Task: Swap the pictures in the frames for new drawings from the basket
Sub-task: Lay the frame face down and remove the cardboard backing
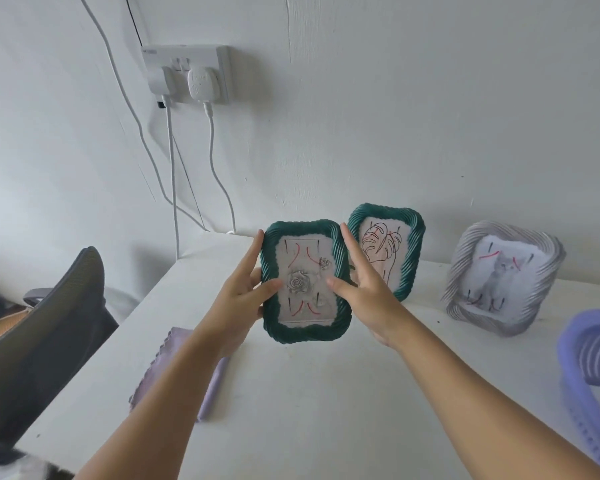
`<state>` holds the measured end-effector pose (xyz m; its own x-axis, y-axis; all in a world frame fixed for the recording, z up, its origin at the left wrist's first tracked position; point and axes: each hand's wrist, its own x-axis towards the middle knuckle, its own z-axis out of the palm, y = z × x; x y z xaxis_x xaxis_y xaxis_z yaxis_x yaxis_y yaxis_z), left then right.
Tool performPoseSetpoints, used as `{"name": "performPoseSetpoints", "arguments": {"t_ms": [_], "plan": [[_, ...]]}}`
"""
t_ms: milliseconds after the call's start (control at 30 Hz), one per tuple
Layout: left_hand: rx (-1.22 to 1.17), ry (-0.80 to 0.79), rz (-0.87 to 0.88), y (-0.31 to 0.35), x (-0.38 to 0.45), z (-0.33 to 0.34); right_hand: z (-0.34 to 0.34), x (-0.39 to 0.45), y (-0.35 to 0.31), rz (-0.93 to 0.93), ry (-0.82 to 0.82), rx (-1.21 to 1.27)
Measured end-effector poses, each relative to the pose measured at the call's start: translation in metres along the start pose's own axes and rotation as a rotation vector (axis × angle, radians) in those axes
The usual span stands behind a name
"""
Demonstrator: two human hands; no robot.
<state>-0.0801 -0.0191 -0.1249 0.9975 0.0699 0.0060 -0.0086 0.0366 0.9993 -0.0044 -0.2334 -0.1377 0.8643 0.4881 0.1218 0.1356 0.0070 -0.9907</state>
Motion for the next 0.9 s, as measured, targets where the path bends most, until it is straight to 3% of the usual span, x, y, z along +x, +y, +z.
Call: {"name": "performPoseSetpoints", "arguments": {"t_ms": [233, 367, 533, 667, 767, 900], "plan": [[0.017, -0.037, -0.019, -0.011, -0.012, 0.023, -0.008, -0.032, 0.008, -0.003, 0.028, 0.156], [0.145, -0.024, -0.008, -0.009, -0.014, 0.033, -0.014, -0.040, 0.008, -0.045, 0.074, 0.101], [0.563, 0.201, 0.090, -0.001, -0.012, 0.047, -0.018, -0.056, -0.009, -0.156, 0.174, -0.267], [0.505, 0.227, 0.141, 0.018, -0.018, 0.068, -0.014, -0.064, -0.017, -0.179, 0.311, -0.571], [0.425, 0.215, 0.143, 0.024, -0.024, 0.084, -0.002, -0.069, -0.024, -0.151, 0.263, -0.784], [0.333, 0.337, 0.108, 0.022, -0.026, 0.095, 0.012, -0.072, -0.020, -0.228, 0.197, -0.999]]}}
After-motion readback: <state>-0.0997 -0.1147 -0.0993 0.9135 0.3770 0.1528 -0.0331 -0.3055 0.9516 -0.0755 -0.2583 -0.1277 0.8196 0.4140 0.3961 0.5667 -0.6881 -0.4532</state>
